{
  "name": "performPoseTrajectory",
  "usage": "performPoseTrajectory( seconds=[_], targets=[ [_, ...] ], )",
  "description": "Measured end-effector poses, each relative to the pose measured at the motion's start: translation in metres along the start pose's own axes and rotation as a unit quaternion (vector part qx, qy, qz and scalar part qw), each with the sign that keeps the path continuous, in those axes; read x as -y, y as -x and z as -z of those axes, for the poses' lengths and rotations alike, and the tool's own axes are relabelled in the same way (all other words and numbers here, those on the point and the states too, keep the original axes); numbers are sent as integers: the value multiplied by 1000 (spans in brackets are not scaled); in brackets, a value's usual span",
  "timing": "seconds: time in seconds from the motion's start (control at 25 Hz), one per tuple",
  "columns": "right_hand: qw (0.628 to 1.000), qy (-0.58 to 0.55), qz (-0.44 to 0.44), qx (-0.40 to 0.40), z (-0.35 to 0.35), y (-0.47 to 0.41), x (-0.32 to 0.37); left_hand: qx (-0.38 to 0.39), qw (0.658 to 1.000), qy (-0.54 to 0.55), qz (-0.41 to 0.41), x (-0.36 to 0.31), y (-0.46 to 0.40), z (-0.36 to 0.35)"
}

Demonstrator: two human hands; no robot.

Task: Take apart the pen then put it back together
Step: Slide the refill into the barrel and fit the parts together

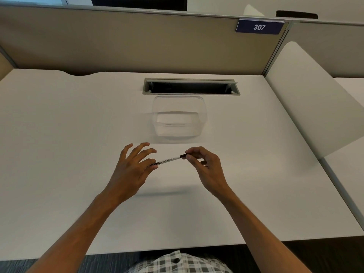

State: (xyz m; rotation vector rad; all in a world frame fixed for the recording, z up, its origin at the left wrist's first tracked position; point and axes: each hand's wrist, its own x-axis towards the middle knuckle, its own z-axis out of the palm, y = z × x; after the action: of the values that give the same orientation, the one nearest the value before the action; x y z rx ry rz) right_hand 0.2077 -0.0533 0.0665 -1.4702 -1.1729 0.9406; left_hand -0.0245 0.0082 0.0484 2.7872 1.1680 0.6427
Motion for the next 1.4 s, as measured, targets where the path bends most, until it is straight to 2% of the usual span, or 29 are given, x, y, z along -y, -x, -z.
performPoseTrajectory(
  seconds=[0.32,0.8,0.96,1.08,1.4],
  targets=[
    [1000,22,8,-5,0,1,-1,-25,999,19,-8,-5,-5,2],
    [994,86,73,0,-2,-4,-7,-68,995,68,-38,-17,-12,7],
    [998,62,30,-12,-4,-6,-10,-46,996,77,-22,-19,-11,9],
    [996,62,61,-22,0,-4,-6,-20,994,107,8,-19,-9,12],
    [984,117,125,45,17,-1,-4,10,993,117,24,-20,-5,17]
  ],
)
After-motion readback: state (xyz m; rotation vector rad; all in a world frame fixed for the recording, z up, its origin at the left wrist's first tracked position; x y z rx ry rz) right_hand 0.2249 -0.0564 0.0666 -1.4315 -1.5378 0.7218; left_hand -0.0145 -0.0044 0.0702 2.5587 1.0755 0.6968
